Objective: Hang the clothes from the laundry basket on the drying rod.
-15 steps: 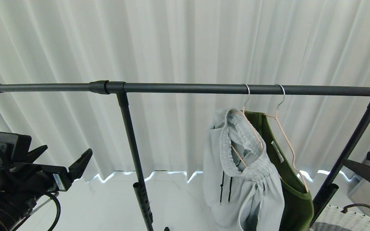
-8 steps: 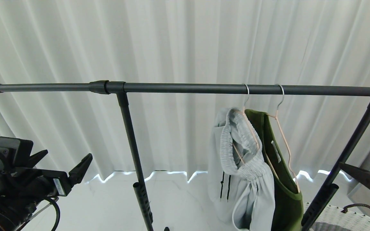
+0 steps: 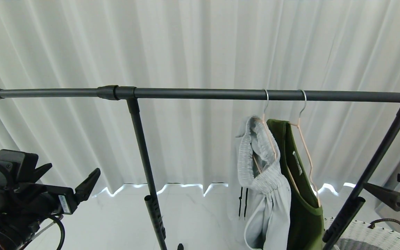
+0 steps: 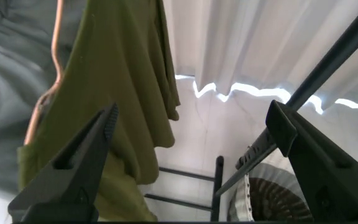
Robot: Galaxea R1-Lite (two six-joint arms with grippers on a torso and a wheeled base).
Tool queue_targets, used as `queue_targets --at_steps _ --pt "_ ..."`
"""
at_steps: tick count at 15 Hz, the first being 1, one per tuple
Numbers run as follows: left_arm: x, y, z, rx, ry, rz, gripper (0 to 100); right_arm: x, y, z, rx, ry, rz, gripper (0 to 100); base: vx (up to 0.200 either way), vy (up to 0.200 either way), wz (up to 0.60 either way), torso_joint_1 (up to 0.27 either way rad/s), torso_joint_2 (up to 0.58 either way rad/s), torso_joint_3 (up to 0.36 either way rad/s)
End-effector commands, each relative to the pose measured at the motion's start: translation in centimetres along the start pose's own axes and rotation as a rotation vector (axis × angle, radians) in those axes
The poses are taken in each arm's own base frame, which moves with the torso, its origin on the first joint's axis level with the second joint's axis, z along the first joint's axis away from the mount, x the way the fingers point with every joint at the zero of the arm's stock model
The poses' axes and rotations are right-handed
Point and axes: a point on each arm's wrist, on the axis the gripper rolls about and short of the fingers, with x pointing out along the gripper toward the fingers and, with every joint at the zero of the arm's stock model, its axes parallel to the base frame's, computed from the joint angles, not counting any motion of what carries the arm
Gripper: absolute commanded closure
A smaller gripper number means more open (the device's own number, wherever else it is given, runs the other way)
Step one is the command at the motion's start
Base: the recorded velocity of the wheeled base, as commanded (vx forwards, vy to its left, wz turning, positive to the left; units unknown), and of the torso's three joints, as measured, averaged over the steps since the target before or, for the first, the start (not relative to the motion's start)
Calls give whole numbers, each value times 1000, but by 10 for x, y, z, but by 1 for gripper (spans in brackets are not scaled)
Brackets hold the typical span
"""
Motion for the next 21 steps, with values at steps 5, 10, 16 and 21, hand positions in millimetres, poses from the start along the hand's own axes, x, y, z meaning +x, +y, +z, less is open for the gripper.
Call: queue_targets --at_steps 5,10,16,21 --pt "-1 0 -1 0 2 0 0 2 0 -3 0 13 5 0 -200 0 0 0 2 2" --pt "-1 0 -1 0 5 -1 0 2 1 -4 1 19 10 0 -200 0 0 1 1 4" --pt "-8 1 -8 28 29 11 0 -3 2 -7 1 11 4 0 -33 0 0 0 0 1" --pt "-32 22 -1 -12 -23 282 0 -43 12 -30 33 -73 0 0 0 0 0 0 0 0"
